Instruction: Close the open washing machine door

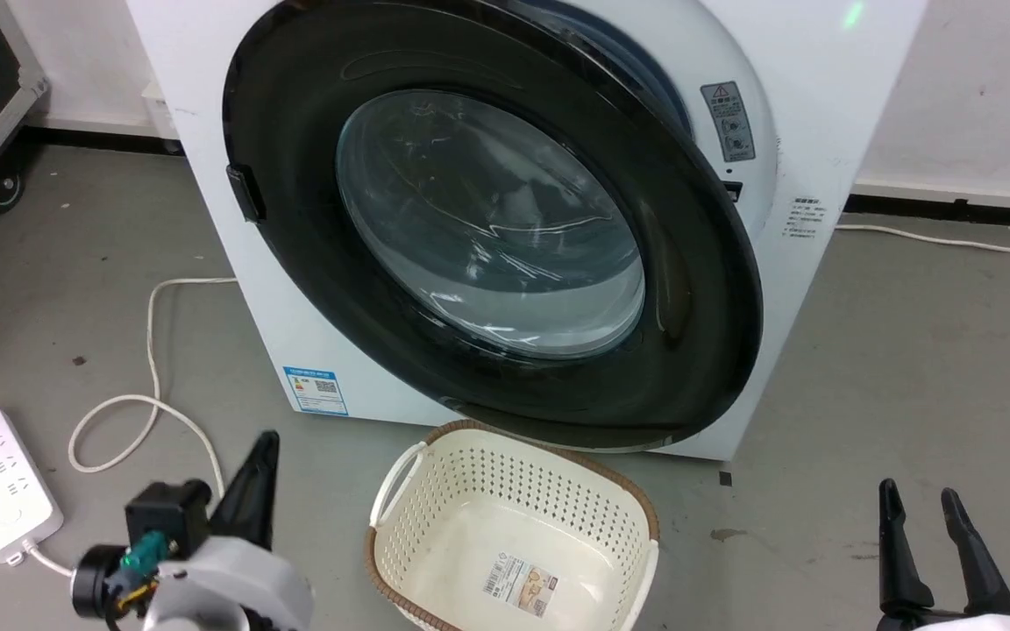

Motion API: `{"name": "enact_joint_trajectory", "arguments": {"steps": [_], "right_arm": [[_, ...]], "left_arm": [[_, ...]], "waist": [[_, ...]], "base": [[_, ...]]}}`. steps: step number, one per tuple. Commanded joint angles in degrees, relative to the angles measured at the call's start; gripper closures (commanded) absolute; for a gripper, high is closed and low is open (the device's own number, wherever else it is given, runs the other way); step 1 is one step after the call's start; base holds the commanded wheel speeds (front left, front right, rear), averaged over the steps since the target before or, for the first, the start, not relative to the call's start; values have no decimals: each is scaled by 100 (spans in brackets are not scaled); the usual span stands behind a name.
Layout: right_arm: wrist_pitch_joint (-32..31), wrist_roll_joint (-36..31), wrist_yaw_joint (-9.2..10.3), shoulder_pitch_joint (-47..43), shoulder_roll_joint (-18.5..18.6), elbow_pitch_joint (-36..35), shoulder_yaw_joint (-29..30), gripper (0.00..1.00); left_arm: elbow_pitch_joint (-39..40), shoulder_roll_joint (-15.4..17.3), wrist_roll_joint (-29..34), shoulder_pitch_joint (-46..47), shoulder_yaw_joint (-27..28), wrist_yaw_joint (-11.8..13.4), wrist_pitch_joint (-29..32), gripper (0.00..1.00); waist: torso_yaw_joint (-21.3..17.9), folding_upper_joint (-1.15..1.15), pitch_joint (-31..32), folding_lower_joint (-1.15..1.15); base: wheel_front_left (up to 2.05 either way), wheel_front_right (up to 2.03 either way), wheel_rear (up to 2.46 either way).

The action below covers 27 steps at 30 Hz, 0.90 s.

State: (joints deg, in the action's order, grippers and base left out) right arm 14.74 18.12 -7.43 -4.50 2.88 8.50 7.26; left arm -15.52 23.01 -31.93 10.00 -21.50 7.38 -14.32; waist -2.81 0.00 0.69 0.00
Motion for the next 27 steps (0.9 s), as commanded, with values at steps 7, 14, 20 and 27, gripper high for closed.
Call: {"name": "enact_joint_trajectory", "arguments": {"steps": [7, 14, 20, 27], "right_arm": [[26, -48, -6, -76, -1, 10, -35, 0], [26, -377, -6, -4, -1, -117, 131, 100], [-80, -839, -6, 464, -1, -274, -397, 100], [-760, -949, -6, 1477, -1, 488, -1248, 100]], "left_arm": [[290, -46, 28, -238, 78, 38, -43, 0], [687, -51, 244, -361, 247, 135, -63, 0], [880, -143, 376, -425, 350, 147, -66, 0], [1038, -276, 505, -363, 407, 94, -67, 0]], "waist": [[41, 0, -4, 0], [68, 0, 9, 0], [151, 0, -34, 0], [310, 0, -294, 0]], "base": [[0, 0, 0], [0, 0, 0], [0, 0, 0], [0, 0, 0]]}}
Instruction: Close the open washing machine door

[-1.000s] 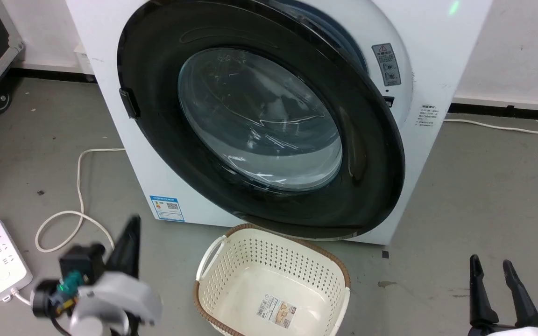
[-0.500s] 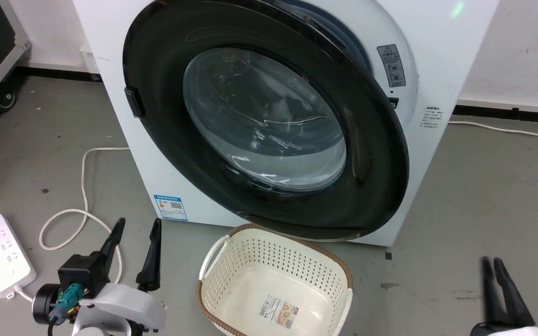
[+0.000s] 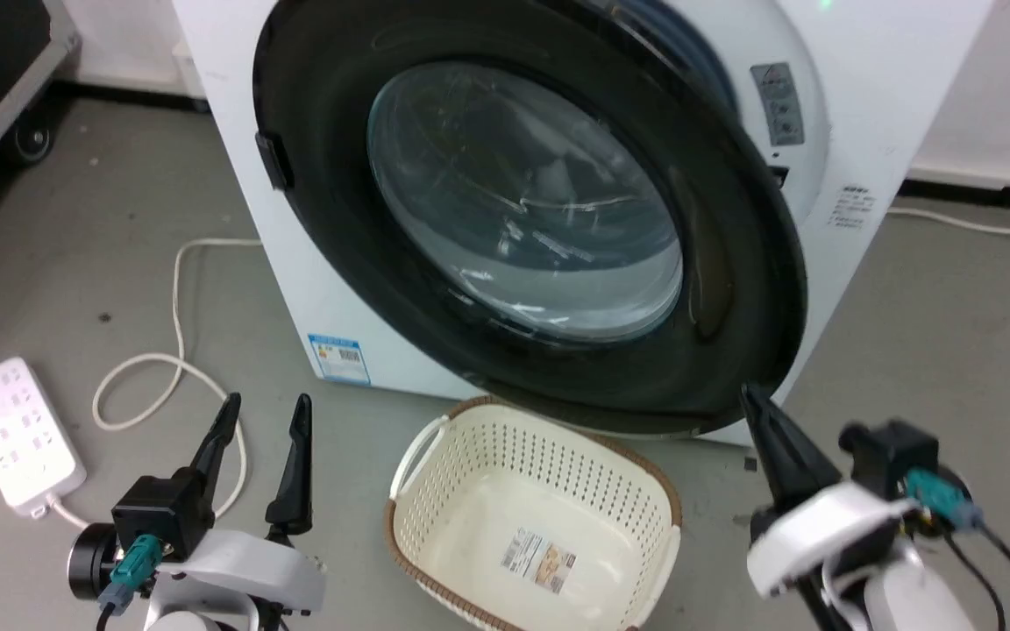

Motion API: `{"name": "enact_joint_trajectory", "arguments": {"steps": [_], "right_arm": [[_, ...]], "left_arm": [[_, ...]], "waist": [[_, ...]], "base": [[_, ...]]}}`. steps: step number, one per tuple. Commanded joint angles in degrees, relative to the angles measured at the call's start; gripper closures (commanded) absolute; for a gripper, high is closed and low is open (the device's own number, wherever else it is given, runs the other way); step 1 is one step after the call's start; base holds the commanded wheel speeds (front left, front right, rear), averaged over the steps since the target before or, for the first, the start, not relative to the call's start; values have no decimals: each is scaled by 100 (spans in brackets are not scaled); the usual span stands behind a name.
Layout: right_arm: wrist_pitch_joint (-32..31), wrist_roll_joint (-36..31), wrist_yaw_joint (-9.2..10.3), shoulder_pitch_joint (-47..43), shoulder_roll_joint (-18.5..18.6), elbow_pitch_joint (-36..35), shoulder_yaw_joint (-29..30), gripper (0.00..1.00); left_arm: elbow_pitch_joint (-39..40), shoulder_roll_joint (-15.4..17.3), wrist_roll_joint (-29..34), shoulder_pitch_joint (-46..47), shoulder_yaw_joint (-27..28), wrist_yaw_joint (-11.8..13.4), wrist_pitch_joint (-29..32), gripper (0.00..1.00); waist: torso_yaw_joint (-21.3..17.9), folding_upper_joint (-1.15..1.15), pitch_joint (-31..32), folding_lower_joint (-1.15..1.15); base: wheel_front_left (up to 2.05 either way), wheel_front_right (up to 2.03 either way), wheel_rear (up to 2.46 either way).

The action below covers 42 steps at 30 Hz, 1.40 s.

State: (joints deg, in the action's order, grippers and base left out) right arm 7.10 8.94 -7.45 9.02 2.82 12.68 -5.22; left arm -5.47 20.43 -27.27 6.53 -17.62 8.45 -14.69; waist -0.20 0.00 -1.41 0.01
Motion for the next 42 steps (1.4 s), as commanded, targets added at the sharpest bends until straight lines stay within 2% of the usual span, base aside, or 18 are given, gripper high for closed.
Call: {"name": "enact_joint_trajectory", "arguments": {"steps": [1, 6, 13, 31, 36, 37, 42], "right_arm": [[16, -47, -3, 281, 6, 223, -8, 100], [190, -164, -3, 960, 6, 979, 198, 100], [399, -419, -3, 1701, 6, 1694, 700, 100], [669, -1555, -3, 3978, 6, 2618, 2437, 100], [748, -1676, -3, 4300, 6, 2847, 2632, 100], [778, -1577, -3, 4275, 6, 2923, 2614, 100], [787, -931, -3, 3715, 6, 2236, 2222, 100]], "left_arm": [[66, -36, 59, 0, 39, -15, -30, 0], [168, -125, 160, 93, 116, -72, -30, 0], [229, -307, 300, 224, 204, -181, -30, 0], [418, -650, 780, 792, 528, -545, -30, 0], [365, -745, 873, 823, 619, -627, -30, 0], [294, -784, 921, 799, 700, -695, -30, 0], [189, -808, 990, 605, 869, -762, -30, 0]], "waist": [[68, 0, -144, -1], [167, 0, -405, -1], [294, 0, -722, -1], [651, 0, -1874, -1], [638, 0, -1900, -1], [575, 0, -1710, -1], [317, 0, -1169, -1]], "base": [[0, 0, 0], [0, 0, 0], [0, 0, 0], [0, 0, 0], [0, 0, 0], [0, 0, 0], [0, 0, 0]]}}
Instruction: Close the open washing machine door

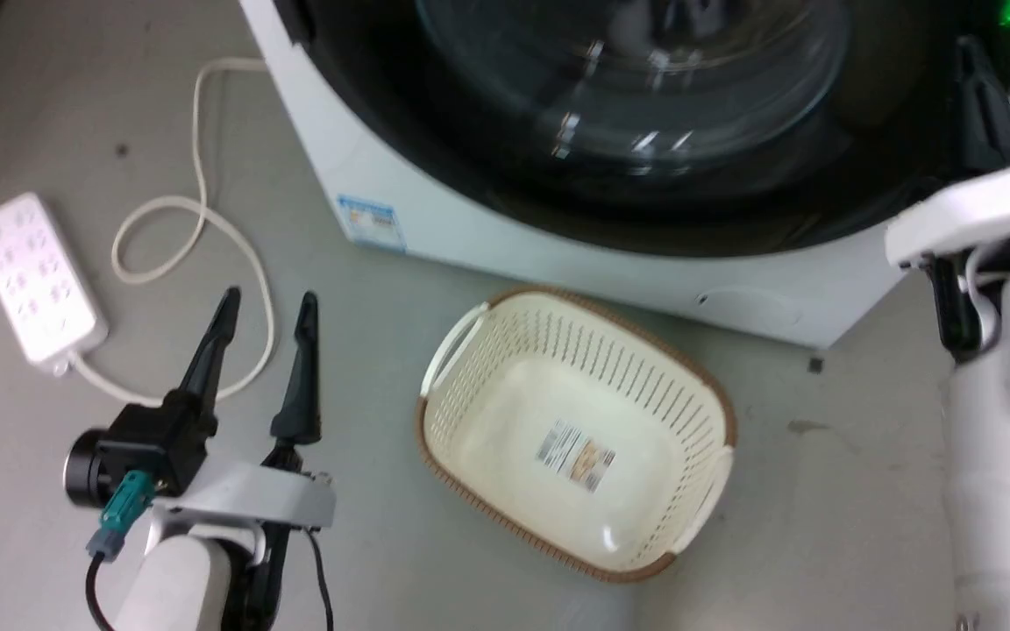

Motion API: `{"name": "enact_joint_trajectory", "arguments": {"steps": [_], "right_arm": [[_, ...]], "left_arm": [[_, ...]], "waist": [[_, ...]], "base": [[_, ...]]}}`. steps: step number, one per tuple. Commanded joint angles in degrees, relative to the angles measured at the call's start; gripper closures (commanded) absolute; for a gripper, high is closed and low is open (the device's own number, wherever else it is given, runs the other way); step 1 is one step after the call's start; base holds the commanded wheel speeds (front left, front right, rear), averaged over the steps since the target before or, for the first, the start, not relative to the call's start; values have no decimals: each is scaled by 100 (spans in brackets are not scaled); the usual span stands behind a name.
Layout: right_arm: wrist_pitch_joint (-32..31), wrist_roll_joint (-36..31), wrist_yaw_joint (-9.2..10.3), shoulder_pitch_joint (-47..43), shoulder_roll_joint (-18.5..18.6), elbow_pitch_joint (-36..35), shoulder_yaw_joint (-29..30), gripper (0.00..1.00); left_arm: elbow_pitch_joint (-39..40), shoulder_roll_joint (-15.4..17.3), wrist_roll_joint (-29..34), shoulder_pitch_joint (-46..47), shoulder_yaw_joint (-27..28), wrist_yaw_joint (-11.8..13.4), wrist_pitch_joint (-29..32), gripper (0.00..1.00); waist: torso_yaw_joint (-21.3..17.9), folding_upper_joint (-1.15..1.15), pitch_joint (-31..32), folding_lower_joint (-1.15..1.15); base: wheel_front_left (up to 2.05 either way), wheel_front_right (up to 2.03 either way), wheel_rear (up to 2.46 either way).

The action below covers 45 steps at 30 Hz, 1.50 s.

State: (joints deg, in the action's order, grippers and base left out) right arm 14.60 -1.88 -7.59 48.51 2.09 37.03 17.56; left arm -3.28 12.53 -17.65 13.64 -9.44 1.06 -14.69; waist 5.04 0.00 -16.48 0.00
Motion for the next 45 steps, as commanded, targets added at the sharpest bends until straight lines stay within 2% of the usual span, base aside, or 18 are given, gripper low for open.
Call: {"name": "enact_joint_trajectory", "arguments": {"steps": [1, 7, 8, 9, 19, 25, 26, 27, 28, 45], "right_arm": [[38, 275, 10, -435, 78, -401, -143, 100], [39, 692, 10, -1775, 78, -1380, -554, 100], [39, 692, 10, -1775, 78, -1380, -554, 100], [39, 717, 10, -2200, 78, -1546, -661, 100], [20, 511, 10, -3871, 78, -1967, -1019, 100], [-105, 583, 10, -4339, 78, -2137, -1112, 100], [-118, 588, 10, -4404, 78, -2184, -1134, 97], [-142, 583, 10, -4472, 78, -2227, -1187, 67], [-174, 592, 10, -4536, 78, -2269, -1229, 0], [-499, 896, 10, -4933, 78, -2917, -1399, 0]], "left_arm": [[-50, -18, 34, -155, 84, -32, -30, 0], [-198, -33, 33, -485, 262, -45, -30, 0], [-198, -33, 33, -485, 262, -45, -30, 0], [-230, -61, 39, -604, 278, -17, -30, 0], [-368, -64, 38, -971, 234, 83, 80, 0], [-382, -66, 53, -1000, 179, 137, 172, 0], [-384, -65, 50, -1002, 170, 140, 183, 0], [-392, -66, 43, -1008, 161, 139, 192, 0], [-407, -66, 32, -1017, 155, 138, 204, 0], [-589, -72, -144, -980, 118, 147, 286, 0]], "waist": [[-269, 0, 444, 0], [-664, 0, 1081, 0], [-664, 0, 1081, 0], [-775, 0, 1250, 0], [-1095, 0, 1731, 0], [-1103, 0, 1813, 0], [-1099, 0, 1827, 0], [-1091, 0, 1844, 0], [-1083, 0, 1861, 0], [-988, 0, 1904, 0]], "base": [[0, 0, 0], [0, 0, 0], [0, 0, 0], [0, 0, 0], [0, 0, 0], [0, 0, 0], [0, 0, 0], [0, 0, 0], [0, 0, 0], [0, 0, 0]]}}
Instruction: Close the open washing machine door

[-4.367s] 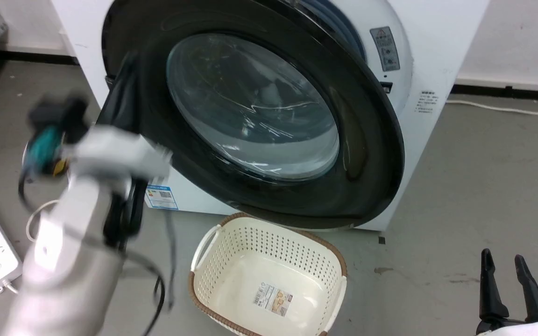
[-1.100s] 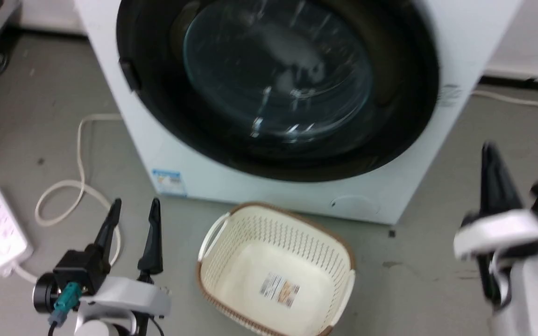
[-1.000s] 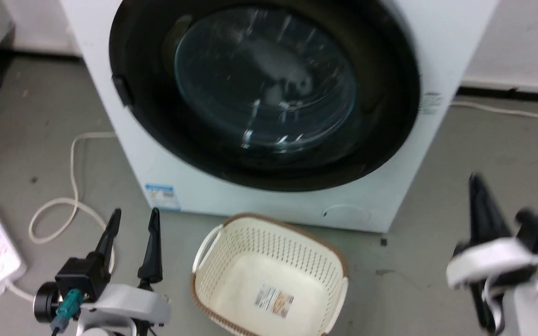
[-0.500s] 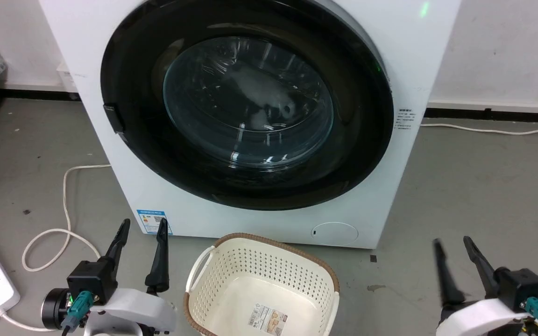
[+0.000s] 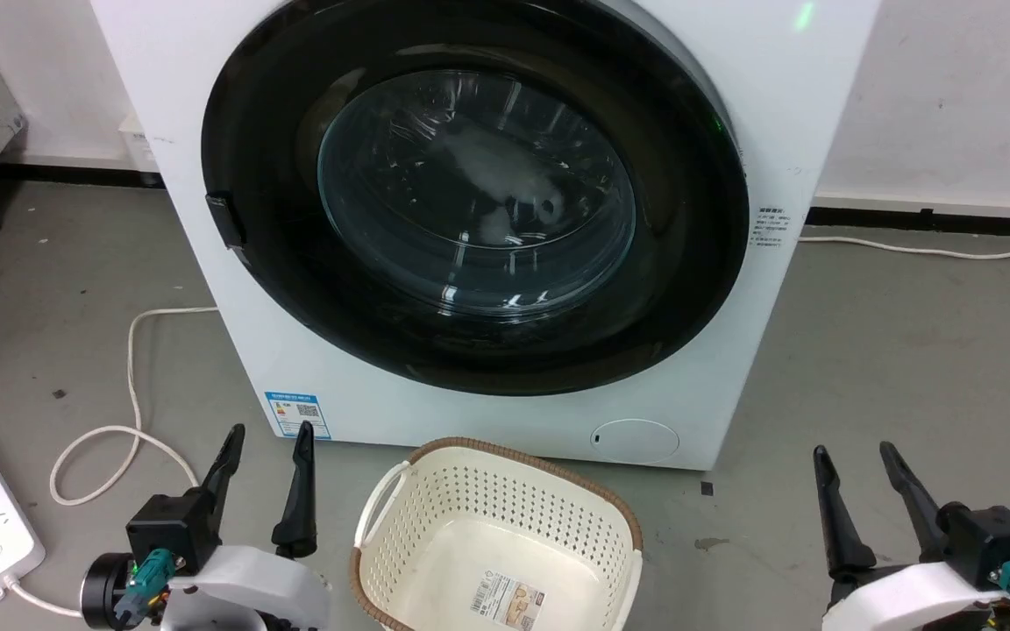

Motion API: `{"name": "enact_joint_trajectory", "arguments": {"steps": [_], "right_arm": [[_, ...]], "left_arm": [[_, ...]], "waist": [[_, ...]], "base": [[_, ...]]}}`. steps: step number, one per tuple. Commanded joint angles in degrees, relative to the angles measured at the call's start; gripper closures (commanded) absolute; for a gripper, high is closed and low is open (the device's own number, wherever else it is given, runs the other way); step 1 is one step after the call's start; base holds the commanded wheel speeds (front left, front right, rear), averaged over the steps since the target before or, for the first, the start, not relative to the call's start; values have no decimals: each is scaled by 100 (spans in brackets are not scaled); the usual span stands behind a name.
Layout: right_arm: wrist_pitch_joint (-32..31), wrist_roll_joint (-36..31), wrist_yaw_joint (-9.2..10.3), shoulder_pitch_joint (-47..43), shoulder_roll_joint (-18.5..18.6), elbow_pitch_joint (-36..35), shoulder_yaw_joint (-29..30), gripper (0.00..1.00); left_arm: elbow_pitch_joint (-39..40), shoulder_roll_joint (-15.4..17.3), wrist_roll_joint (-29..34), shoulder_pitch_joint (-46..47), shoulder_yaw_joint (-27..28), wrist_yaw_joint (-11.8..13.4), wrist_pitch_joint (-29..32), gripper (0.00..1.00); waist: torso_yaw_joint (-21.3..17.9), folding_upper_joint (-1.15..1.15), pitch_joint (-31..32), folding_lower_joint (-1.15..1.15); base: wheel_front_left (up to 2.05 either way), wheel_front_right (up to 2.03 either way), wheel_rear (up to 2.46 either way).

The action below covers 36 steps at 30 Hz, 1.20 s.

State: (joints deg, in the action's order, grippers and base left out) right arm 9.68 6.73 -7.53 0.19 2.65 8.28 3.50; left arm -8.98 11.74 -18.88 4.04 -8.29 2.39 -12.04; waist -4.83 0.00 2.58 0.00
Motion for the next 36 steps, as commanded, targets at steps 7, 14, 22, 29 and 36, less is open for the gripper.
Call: {"name": "enact_joint_trajectory", "arguments": {"steps": [7, 14, 22, 29, 36], "right_arm": [[-21, 72, 4, -128, 22, -115, 8, 0], [-24, 106, 4, -111, 22, -120, -1, 0], [-22, 76, 0, -32, -2, -107, -10, 100], [-76, 34, 0, -31, 0, -148, -29, 100], [-130, -9, 1, -30, 1, -189, -49, 100]], "left_arm": [[-56, -8, -125, 1, 9, 9, 34, 0], [-94, -3, -174, 48, 6, 30, 39, 0], [-77, -21, -118, 0, 12, 12, 61, 100], [-22, -70, -4, -23, 58, -2, 126, 100], [34, -119, 110, -46, 105, -16, 191, 100]], "waist": [[3, 0, -26, 0], [18, 0, -63, 0], [32, 0, -71, 1], [58, 0, -82, 1], [84, 0, -93, 1]], "base": [[0, 0, 0], [0, 0, 0], [0, 0, 0], [0, 0, 0], [0, 0, 0]]}}
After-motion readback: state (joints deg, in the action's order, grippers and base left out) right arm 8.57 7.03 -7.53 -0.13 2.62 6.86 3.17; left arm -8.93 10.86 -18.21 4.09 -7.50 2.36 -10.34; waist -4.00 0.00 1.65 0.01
